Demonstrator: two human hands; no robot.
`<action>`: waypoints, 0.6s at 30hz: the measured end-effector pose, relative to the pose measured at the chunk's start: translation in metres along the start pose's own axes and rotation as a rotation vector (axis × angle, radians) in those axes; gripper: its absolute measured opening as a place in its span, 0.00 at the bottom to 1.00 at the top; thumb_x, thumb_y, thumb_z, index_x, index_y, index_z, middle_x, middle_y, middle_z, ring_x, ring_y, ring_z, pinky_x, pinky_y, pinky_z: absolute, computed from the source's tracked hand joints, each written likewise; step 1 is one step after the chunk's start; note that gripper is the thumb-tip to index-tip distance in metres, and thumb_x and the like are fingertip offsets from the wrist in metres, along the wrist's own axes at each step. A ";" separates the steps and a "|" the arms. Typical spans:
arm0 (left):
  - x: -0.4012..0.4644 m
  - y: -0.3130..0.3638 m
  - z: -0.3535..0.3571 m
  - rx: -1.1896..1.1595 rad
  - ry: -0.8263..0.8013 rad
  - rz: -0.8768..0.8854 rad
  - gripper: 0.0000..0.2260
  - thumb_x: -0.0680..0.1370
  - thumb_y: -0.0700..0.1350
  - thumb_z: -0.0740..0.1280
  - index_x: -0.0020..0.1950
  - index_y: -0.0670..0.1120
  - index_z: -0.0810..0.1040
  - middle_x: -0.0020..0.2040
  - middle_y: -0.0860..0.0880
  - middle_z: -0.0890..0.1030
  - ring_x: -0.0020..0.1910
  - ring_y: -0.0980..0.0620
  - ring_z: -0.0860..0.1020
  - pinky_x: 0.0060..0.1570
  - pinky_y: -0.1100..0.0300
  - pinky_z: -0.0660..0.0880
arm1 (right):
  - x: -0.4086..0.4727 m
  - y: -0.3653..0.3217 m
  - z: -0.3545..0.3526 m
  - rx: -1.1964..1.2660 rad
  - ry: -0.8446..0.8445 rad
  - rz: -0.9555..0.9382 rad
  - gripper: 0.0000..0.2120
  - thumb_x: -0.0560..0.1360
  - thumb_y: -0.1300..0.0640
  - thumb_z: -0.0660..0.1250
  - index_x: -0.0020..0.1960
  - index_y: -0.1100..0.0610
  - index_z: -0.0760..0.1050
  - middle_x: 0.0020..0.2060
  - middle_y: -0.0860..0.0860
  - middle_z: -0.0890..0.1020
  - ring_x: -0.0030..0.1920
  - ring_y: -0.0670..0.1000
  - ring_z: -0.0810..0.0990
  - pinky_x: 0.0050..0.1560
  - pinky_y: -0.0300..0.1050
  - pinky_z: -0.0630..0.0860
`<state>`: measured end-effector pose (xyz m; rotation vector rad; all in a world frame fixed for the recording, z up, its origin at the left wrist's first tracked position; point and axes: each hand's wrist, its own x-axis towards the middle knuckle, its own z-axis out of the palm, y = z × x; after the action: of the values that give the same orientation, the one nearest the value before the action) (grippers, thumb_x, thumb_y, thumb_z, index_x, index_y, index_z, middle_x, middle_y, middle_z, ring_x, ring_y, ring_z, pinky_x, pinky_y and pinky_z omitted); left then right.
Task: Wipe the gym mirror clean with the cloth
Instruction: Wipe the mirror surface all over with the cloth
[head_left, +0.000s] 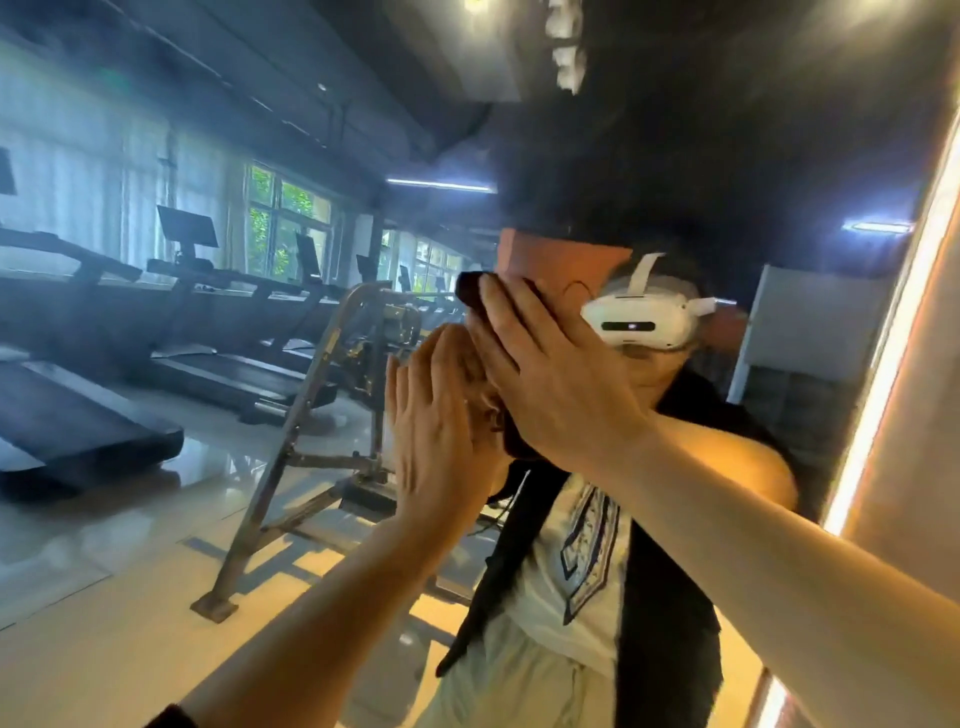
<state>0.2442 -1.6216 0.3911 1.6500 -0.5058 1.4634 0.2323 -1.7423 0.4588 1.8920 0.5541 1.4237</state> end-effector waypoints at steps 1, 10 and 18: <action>0.006 0.006 0.002 -0.005 -0.029 -0.004 0.28 0.83 0.59 0.48 0.72 0.40 0.68 0.65 0.39 0.75 0.66 0.47 0.69 0.71 0.42 0.65 | 0.000 0.009 -0.001 -0.010 -0.009 -0.054 0.26 0.82 0.54 0.61 0.78 0.60 0.62 0.77 0.63 0.63 0.77 0.64 0.60 0.77 0.61 0.60; 0.065 0.029 0.018 0.102 -0.051 0.252 0.24 0.78 0.49 0.57 0.69 0.37 0.73 0.65 0.38 0.77 0.66 0.38 0.74 0.71 0.34 0.63 | 0.004 0.073 -0.023 0.002 0.229 0.620 0.25 0.81 0.57 0.59 0.77 0.63 0.64 0.76 0.66 0.62 0.77 0.67 0.60 0.76 0.61 0.56; 0.095 0.048 0.026 0.100 -0.025 0.303 0.26 0.76 0.49 0.55 0.67 0.36 0.74 0.64 0.37 0.77 0.65 0.37 0.75 0.73 0.35 0.60 | 0.012 0.126 -0.029 -0.050 0.209 0.356 0.23 0.82 0.54 0.58 0.74 0.61 0.69 0.74 0.63 0.69 0.74 0.64 0.67 0.74 0.59 0.62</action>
<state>0.2454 -1.6466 0.4978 1.7274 -0.7328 1.7115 0.1998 -1.8097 0.5646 1.8780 0.2809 1.8612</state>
